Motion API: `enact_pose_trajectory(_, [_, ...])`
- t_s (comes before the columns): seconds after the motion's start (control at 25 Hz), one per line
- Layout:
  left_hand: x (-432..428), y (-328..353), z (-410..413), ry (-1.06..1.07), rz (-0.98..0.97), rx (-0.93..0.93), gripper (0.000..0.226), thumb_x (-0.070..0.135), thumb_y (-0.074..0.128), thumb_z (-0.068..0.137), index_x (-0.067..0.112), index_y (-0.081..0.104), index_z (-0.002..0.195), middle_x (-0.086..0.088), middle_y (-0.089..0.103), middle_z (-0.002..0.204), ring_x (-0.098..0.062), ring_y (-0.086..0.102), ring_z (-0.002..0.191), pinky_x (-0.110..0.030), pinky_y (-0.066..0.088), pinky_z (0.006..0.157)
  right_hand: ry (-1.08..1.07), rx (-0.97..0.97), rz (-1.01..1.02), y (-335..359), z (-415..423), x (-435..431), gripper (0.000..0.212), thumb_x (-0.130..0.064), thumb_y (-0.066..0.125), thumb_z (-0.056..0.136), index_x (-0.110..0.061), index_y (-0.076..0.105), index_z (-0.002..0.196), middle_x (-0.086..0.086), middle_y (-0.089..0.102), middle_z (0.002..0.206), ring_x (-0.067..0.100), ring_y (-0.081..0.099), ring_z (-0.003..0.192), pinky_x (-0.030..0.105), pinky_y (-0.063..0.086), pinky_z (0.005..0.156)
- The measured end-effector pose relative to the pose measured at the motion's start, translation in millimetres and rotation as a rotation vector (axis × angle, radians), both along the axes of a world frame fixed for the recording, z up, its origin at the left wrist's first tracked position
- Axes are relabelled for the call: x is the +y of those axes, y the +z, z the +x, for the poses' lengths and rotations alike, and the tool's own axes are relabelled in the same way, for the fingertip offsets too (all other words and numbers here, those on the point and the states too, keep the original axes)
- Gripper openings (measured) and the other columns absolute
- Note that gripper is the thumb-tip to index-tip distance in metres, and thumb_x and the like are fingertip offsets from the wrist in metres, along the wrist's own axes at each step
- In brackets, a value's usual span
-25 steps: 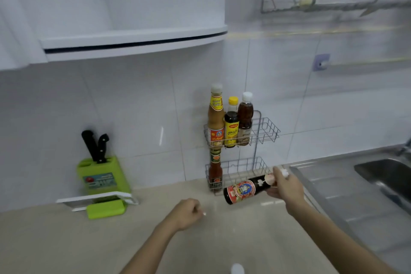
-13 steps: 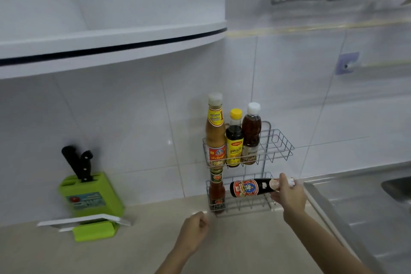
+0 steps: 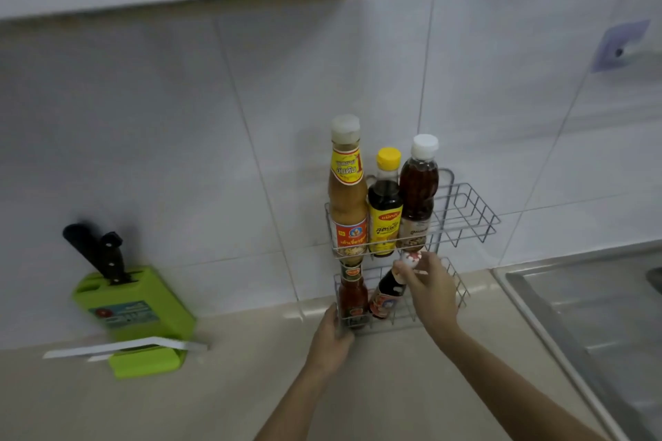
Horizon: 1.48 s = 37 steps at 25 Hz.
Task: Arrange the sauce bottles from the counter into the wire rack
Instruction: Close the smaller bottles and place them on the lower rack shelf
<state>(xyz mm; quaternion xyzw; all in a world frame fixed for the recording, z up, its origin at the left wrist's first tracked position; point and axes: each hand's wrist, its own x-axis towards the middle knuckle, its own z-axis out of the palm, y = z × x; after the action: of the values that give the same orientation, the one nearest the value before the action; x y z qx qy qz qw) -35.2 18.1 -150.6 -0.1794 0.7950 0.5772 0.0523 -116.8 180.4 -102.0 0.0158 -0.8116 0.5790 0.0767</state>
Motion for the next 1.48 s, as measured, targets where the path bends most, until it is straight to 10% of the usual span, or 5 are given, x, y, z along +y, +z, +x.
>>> enact_pose_trajectory(0.76, [14,-13,2,0.003,-0.033,0.134,0.081,-0.01,0.054,0.079,0.021,0.025,0.149,0.006,0.044,0.143,-0.006,0.041,0.13,-0.022,0.034,0.107,0.356,0.019,0.338,-21,-10,-12,0.024,-0.027,0.063,0.089,-0.01,0.056,0.103,0.013,0.068,0.1,0.028,0.063,0.097,0.042,0.054,0.079])
enact_pose_trajectory(1.04, [3,2,4,-0.076,-0.19,-0.082,0.082,0.007,0.061,0.086,0.011,0.01,0.151,-0.006,0.022,0.157,-0.024,0.022,0.146,-0.03,0.024,0.117,0.333,-0.117,0.342,-33,0,7,0.077,-0.042,0.068,0.082,-0.003,0.033,0.139,0.013,0.043,0.141,0.025,0.04,0.13,0.028,0.033,0.1])
enact_pose_trajectory(1.24, [-7,14,54,-0.132,-0.189,-0.135,0.045,0.006,0.057,0.09,0.002,0.044,0.133,-0.016,0.048,0.142,-0.027,0.049,0.129,-0.021,0.041,0.095,0.31,0.026,0.439,-22,53,45,0.045,-0.034,0.064,0.088,-0.005,0.054,0.121,0.01,0.056,0.12,0.024,0.051,0.115,0.031,0.039,0.094])
enact_pose_trajectory(1.48, [6,-17,168,-0.437,-0.262,-0.091,0.032,-0.007,0.052,0.085,-0.002,0.06,0.116,-0.019,0.066,0.117,-0.017,0.062,0.101,-0.019,0.047,0.088,0.808,0.076,0.495,15,168,74,0.016,-0.035,0.057,0.091,-0.022,0.064,0.097,-0.009,0.069,0.088,0.003,0.062,0.08,0.022,0.051,0.071])
